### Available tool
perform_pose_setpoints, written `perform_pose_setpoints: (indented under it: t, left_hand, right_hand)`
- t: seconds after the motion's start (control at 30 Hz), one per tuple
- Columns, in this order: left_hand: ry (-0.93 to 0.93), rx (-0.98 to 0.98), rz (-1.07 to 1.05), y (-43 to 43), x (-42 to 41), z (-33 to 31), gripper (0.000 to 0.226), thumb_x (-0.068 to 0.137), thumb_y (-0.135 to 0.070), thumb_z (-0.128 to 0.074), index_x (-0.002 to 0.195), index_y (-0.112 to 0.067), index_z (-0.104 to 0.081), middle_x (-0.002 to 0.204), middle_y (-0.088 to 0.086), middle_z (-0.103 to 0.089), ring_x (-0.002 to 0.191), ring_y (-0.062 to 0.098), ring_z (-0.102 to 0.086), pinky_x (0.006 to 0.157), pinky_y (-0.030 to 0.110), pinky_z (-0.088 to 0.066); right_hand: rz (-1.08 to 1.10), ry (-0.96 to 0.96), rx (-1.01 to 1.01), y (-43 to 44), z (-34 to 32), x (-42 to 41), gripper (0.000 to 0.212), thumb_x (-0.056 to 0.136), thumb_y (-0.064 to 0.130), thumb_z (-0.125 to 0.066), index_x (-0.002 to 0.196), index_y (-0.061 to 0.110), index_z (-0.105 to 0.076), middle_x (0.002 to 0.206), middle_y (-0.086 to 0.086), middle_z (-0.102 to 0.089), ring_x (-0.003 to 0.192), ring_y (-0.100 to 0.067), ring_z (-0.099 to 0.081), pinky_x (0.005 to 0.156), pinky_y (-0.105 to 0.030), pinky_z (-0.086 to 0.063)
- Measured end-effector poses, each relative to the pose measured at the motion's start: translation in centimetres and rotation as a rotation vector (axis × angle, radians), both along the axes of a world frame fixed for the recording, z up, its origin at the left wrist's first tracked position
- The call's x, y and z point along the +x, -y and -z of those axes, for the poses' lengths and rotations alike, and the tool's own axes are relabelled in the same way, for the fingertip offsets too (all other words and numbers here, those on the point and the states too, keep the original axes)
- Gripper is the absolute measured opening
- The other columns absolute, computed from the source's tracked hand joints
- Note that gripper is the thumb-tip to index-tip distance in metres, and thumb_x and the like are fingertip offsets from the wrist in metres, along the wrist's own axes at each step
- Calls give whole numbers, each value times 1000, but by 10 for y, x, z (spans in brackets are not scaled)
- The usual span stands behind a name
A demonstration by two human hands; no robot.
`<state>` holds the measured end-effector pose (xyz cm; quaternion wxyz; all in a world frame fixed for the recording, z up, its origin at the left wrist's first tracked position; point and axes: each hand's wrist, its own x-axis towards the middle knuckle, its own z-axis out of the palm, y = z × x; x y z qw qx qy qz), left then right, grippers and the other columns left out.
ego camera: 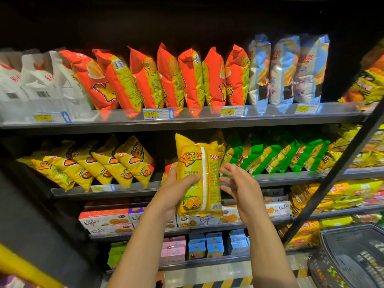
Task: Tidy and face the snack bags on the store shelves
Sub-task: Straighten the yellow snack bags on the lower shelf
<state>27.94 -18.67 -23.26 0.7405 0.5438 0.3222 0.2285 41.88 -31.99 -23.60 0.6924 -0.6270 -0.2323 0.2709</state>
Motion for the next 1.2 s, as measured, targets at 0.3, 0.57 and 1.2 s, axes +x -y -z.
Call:
perform_pose_setpoints:
  t: [0.3, 0.57, 1.2]
  left_hand:
    - [98, -112, 167, -4, 2, 5, 50, 89, -21, -74, 137, -22, -62, 124, 13, -76, 114, 35, -74, 100, 55, -57]
    - [-167, 310, 4, -38, 13, 24, 67, 91, -42, -79, 149, -28, -49, 143, -9, -57, 119, 3, -58, 90, 24, -50]
    - [-941, 1220, 104, -137, 125, 112, 80, 92, -43, -76, 157, -29, -32, 149, 1, -48, 138, 29, -43, 110, 45, -40]
  right_hand:
    - [-293, -93, -18, -7, 11, 2, 54, 88, 31, -75, 137, 17, -59, 126, -7, -75, 117, -28, -72, 101, -52, -56]
    - [66, 4, -110, -13, 27, 20, 55, 85, 19, -85, 130, 19, -53, 114, 0, -75, 96, -13, -76, 76, -29, -60]
    - [293, 270, -288, -74, 68, 40, 93, 79, 38, -89, 152, 26, -34, 130, 3, -59, 118, -20, -60, 95, -41, -53]
